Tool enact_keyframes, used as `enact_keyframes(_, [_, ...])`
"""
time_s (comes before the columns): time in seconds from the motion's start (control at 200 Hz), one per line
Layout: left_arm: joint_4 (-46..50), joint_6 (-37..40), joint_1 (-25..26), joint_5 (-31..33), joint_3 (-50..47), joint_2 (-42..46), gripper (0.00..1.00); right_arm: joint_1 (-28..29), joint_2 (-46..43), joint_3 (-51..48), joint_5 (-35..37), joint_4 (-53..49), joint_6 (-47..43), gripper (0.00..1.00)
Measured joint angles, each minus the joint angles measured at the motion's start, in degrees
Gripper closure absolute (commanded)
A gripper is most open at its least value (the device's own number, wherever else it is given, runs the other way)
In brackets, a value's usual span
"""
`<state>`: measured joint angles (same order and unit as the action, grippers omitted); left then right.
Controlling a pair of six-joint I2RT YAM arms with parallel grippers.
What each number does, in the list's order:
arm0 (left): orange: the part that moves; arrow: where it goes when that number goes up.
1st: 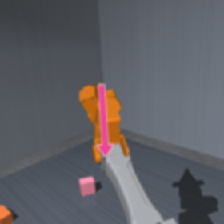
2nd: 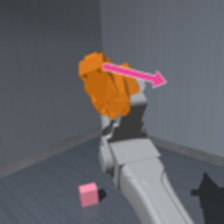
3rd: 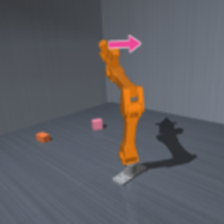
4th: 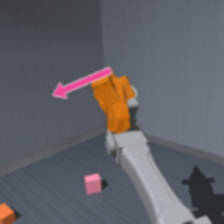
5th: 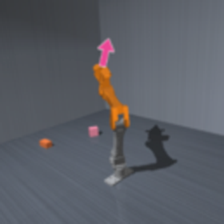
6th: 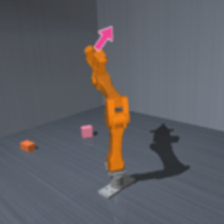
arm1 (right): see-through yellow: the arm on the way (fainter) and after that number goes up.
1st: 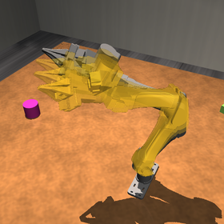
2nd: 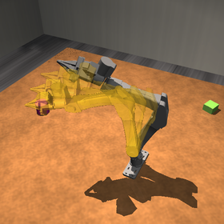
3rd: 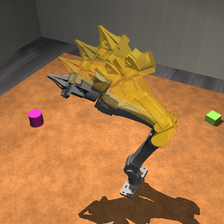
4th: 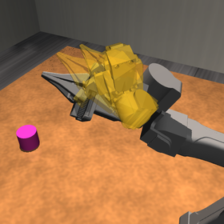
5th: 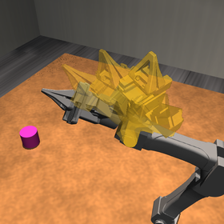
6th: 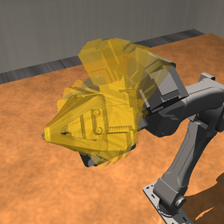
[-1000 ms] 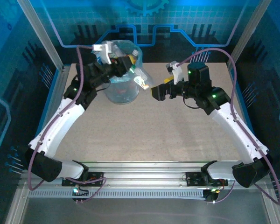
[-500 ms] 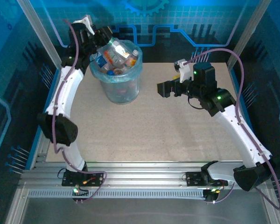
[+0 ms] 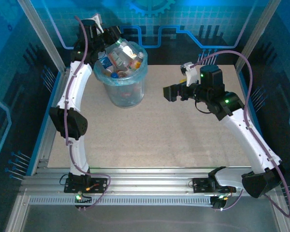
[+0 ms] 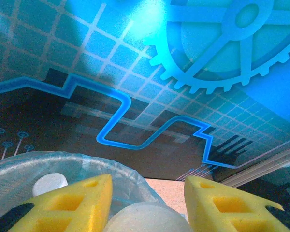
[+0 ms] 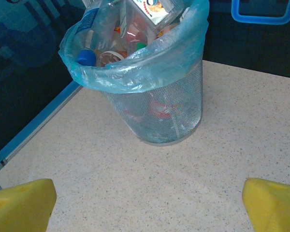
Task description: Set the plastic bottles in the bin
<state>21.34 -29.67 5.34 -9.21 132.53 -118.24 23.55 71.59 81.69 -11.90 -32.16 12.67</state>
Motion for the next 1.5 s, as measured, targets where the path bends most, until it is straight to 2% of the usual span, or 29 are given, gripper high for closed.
enact_keyframes(0.115, [0.8,0.1,-0.1,0.0,0.0,0.0,0.36,0.0,0.0,-0.2,0.0,-0.1,0.0,0.0])
enact_keyframes(0.425, [0.5,0.7,-0.3,0.7,-0.6,0.5,0.24,0.0,0.5,-0.5,-0.3,-0.4,1.6,0.0])
enact_keyframes(0.51, [0.3,1.6,-0.3,1.3,-1.9,1.8,0.24,0.0,0.7,-0.5,-0.5,-0.4,2.0,0.0])
enact_keyframes(0.83, [-2.1,6.4,-0.3,4.9,-10.3,13.0,0.26,0.0,0.7,-0.5,-0.5,-0.4,2.6,0.0])
enact_keyframes(1.151, [1.4,8.3,0.2,2.6,-10.3,11.6,0.32,0.5,0.4,-0.9,-0.5,-0.4,3.5,0.01])
enact_keyframes(1.361, [8.9,13.8,5.8,1.9,-9.5,9.0,0.34,1.3,-0.6,-2.3,-0.5,-0.9,3.9,0.01])
enact_keyframes(1.501, [10.1,17.3,10.3,1.9,-12.2,9.4,0.41,1.6,-1.7,-3.4,-0.5,-1.3,4.1,0.01])
